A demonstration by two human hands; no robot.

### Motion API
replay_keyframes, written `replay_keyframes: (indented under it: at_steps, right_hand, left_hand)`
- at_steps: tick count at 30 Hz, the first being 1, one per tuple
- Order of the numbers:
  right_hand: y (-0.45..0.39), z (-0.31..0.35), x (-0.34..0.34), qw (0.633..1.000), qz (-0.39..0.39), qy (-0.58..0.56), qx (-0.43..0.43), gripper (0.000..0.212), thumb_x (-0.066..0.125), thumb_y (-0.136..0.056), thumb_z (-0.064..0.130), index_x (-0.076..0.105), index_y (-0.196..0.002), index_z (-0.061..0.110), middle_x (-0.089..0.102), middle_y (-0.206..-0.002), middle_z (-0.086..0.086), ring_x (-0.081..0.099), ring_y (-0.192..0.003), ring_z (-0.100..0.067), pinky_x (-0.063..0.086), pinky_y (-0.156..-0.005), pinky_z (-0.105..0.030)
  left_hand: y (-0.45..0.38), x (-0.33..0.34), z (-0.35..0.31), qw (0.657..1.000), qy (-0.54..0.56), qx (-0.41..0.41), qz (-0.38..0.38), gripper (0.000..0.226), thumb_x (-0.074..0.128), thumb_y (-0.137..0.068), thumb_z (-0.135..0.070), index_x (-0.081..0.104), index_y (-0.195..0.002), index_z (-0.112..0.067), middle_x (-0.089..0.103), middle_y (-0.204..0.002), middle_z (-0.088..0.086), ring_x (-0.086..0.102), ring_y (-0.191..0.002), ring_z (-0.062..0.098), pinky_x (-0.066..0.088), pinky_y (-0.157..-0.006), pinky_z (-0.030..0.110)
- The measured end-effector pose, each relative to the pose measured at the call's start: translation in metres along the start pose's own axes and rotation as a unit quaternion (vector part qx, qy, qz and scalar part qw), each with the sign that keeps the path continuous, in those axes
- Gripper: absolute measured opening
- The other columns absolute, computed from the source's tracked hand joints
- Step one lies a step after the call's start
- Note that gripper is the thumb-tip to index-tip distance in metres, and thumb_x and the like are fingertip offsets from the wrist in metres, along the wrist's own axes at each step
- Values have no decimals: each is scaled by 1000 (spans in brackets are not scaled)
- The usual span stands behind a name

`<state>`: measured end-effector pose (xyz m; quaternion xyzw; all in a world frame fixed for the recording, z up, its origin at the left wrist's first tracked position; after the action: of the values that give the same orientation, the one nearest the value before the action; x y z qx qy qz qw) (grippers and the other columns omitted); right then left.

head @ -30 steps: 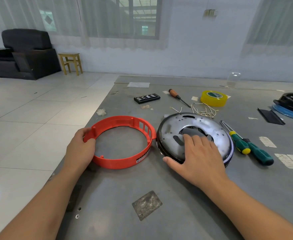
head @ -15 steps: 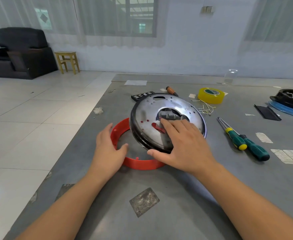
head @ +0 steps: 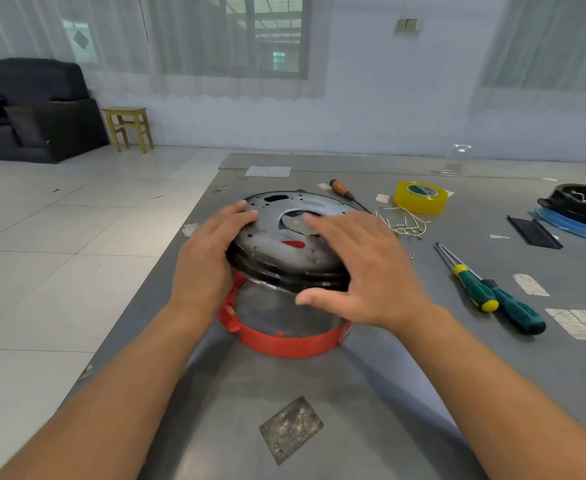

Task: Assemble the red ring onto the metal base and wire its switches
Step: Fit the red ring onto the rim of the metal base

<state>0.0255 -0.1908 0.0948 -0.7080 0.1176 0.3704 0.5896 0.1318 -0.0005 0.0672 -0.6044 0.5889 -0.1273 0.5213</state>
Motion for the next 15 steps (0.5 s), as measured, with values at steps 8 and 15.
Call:
replay_keyframes:
  at_steps: [8, 15]
  right_hand:
    - [27, -89, 32, 940, -85, -216, 251, 79, 72, -90, 48, 32, -155, 25, 44, -152, 12, 43, -140, -3, 37, -113, -23]
    - [20, -106, 60, 871, -126, -314, 356, 28, 50, -103, 36, 61, -127, 29, 68, -117, 27, 61, -115, 3, 48, -97, -18]
  left_hand:
    - [-5, -2, 35, 985, 110, -133, -15, 26, 75, -95, -12, 70, -100, -36, 68, -87, -41, 64, -86, -17, 46, -76, 5]
    - [-6, 20, 55, 921, 285, -267, 16, 7, 72, -99, -34, 77, -100, -29, 80, -93, -18, 76, -92, 1, 58, -77, 16]
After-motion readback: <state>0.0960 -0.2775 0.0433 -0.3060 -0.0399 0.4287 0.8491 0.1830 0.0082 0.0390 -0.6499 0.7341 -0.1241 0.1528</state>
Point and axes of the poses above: each hand's wrist, its own y-axis away from the middle knuckle, its own x-axis out of the palm, z = x × y, the point moved 7 cm from there along -y, towards the middle knuckle
